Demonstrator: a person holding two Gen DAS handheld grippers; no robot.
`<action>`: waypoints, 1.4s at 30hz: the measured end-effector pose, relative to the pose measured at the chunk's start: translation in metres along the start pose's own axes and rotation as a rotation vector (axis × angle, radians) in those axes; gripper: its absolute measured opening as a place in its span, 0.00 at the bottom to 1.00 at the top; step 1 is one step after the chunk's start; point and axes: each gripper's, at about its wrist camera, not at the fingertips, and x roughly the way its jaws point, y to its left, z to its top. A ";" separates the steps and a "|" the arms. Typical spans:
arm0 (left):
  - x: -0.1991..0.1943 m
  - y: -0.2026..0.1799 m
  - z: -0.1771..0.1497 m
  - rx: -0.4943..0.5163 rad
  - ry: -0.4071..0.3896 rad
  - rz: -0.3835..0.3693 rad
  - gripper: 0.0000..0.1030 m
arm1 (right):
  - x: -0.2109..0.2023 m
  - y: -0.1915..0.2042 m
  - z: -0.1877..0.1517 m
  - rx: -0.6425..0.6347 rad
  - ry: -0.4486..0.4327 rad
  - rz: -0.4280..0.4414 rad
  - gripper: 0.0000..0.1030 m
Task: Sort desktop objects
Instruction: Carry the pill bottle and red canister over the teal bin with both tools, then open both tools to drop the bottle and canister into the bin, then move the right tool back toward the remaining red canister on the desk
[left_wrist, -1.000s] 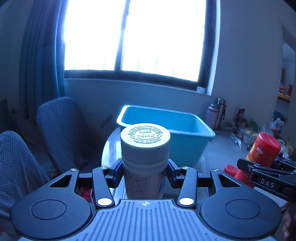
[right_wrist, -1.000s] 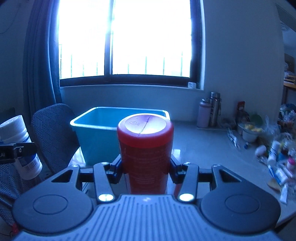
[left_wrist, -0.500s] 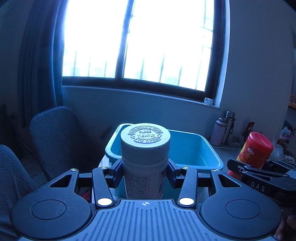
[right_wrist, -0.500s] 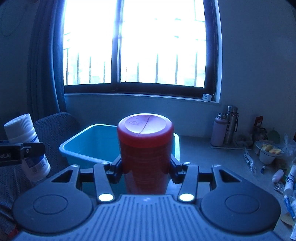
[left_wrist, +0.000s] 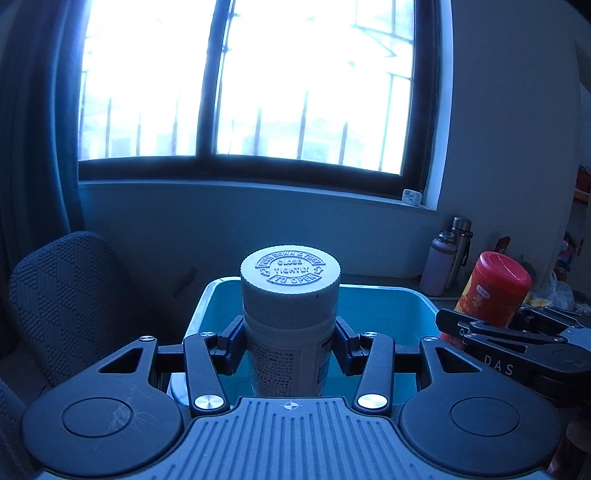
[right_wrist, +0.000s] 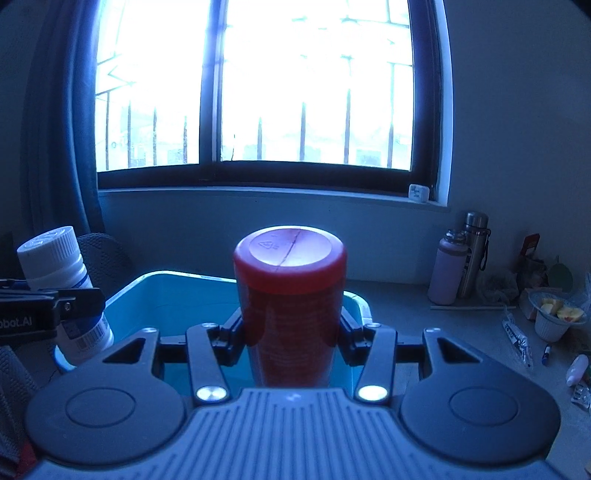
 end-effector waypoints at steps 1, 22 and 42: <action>0.009 0.001 0.003 0.003 0.009 -0.007 0.47 | 0.006 0.001 0.000 0.002 0.007 -0.007 0.48; 0.139 0.028 -0.024 -0.012 0.221 -0.122 0.47 | 0.091 0.016 -0.031 0.009 0.188 -0.085 0.48; 0.137 0.038 -0.038 0.015 0.279 -0.109 0.62 | 0.080 0.024 -0.034 0.016 0.213 -0.072 0.71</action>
